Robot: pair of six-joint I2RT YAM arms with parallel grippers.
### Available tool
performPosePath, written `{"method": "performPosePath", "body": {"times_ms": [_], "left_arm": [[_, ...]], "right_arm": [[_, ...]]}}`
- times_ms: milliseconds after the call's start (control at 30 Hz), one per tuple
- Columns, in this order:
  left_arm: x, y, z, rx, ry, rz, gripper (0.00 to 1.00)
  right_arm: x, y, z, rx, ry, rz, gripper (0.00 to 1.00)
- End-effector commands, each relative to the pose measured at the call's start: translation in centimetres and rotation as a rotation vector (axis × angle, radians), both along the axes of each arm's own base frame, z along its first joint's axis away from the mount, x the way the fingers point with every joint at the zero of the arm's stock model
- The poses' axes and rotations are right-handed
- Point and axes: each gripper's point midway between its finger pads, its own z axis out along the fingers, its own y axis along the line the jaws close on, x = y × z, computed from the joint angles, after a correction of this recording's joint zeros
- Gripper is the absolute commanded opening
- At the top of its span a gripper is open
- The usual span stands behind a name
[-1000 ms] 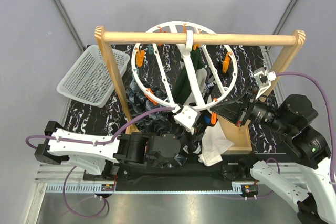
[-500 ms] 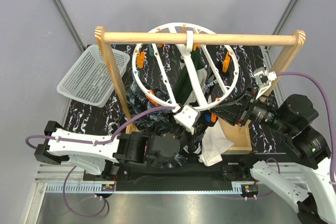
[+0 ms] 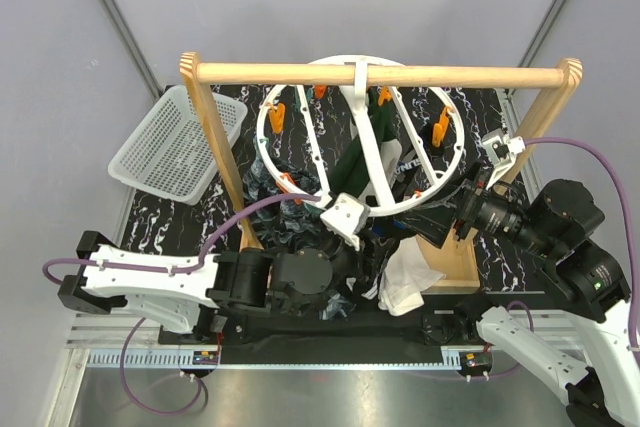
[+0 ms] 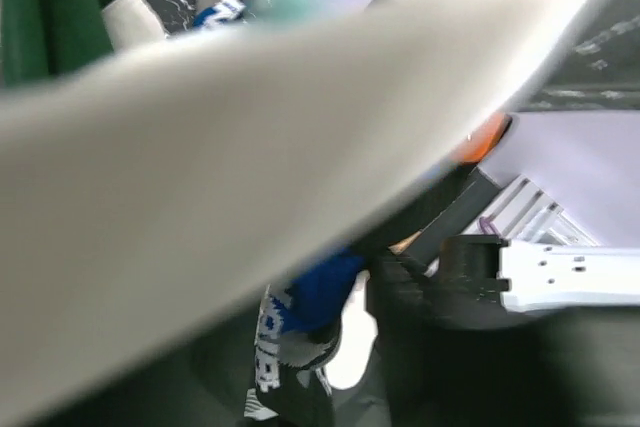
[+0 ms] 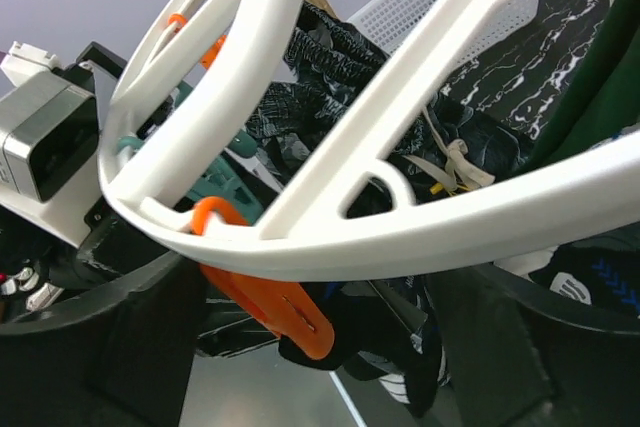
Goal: Clip the socks to the hanger
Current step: Clamp the sock onto the hanger, then reset both arms
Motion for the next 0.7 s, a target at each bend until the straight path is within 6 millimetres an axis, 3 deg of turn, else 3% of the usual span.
{"method": "performPosePath", "body": {"times_ms": [0, 67, 200, 267, 300, 333, 500, 667], "left_arm": [[0.1, 1.2, 2.2, -0.113, 0.029, 0.003, 0.55], [-0.1, 1.3, 2.4, -0.128, 0.031, -0.018, 0.61], [-1.1, 1.9, 3.5, -0.184, 0.014, -0.106, 0.75], [-2.2, 1.6, 3.4, -0.200, 0.004, -0.189, 0.85], [-3.2, 1.6, 4.7, -0.250, -0.010, -0.255, 0.93], [-3.7, 1.5, 4.2, -0.242, -0.020, -0.293, 0.99], [-6.8, 2.1, 4.7, -0.249, -0.097, -0.505, 0.99], [-7.7, 4.9, 5.6, -0.265, -0.119, -0.573, 0.99]], "right_arm": [[0.6, -0.8, 1.0, -0.001, -0.035, -0.065, 0.93], [0.4, -1.1, 1.0, -0.008, -0.042, -0.069, 1.00], [-0.4, -1.9, 0.6, -0.036, -0.038, -0.078, 1.00], [-0.9, -2.2, 0.4, -0.050, -0.044, -0.074, 1.00], [-1.3, -2.4, 0.1, -0.062, -0.034, -0.071, 1.00], [-1.7, -2.7, 0.2, -0.064, -0.048, -0.066, 1.00], [-3.7, -3.6, -0.9, -0.103, -0.039, -0.039, 1.00], [-4.9, -5.6, -1.8, -0.121, -0.008, -0.108, 1.00]]}}
